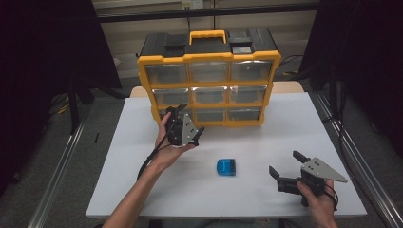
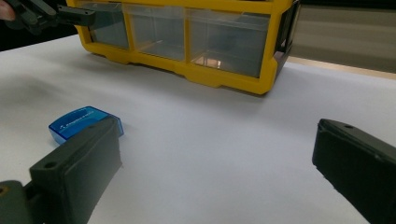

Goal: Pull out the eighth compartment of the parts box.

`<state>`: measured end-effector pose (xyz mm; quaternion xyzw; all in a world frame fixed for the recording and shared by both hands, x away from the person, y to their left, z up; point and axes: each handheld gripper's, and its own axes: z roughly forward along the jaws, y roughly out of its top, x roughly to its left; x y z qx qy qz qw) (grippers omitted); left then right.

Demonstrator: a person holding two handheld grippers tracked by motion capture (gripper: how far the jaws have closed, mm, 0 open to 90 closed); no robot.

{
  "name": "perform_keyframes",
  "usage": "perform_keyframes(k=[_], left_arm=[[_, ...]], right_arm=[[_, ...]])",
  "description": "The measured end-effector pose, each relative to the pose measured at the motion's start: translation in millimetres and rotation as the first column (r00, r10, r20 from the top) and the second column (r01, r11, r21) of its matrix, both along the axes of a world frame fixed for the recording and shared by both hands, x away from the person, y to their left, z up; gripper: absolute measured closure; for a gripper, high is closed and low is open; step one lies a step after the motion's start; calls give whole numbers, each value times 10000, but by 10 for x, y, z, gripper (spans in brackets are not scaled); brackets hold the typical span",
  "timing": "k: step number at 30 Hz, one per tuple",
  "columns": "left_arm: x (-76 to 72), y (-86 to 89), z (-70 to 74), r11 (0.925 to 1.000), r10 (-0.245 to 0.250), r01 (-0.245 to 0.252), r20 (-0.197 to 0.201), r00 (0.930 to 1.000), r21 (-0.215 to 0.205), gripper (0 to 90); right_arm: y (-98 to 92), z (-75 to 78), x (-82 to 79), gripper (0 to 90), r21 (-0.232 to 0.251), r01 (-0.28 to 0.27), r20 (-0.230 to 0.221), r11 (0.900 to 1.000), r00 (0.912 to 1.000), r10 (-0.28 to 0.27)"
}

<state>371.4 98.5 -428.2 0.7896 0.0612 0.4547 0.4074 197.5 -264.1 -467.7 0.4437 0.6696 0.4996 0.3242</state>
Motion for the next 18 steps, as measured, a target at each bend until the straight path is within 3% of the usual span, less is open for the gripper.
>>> perform_keyframes(k=[3,6,7,9,10,11,12,13,14,16,18], left_arm=[[-20,-50,-25,9974,234,-270,538,9983,673,33],[-8,-81,-35,9953,181,-281,1072,9941,924,36],[-16,-82,-49,9937,351,-460,1054,9938,1020,36],[-5,-97,-64,9945,244,-361,1170,9928,985,41],[-23,-99,-66,9867,291,-521,1480,9886,1539,47],[-23,-99,-66,9867,291,-521,1480,9886,1539,52],[-27,-108,-72,9824,252,-583,1837,9827,1775,52],[-21,-129,-76,9735,256,-771,2325,9723,2154,67],[-21,-129,-76,9735,256,-771,2325,9723,2154,68],[-14,-149,-100,9640,223,-883,2547,9668,2507,74],[-10,-176,-131,9515,141,-1032,2942,9557,2898,81]], right_arm=[[-5,0,-1,11,15,6,-20,10000,10000,-6],[-5,-3,2,12,-16,2,-16,10000,10000,-2],[-5,-3,2,12,-22,-7,-15,10000,10000,7],[0,0,-3,11,-21,-49,-6,10000,10000,49],[1,0,-5,12,-28,-43,-14,10000,10000,42],[1,0,-5,12,-28,-43,-14,10000,10000,42],[3,-2,-3,12,-17,-47,18,10000,10000,47],[1,-1,-3,14,-32,-55,4,10000,10000,55],[1,-1,-3,14,-32,-55,4,10000,10000,55],[2,-4,-1,20,-92,-52,5,9999,10000,52],[8,-5,-2,20,-119,-48,15,9999,10000,49]])
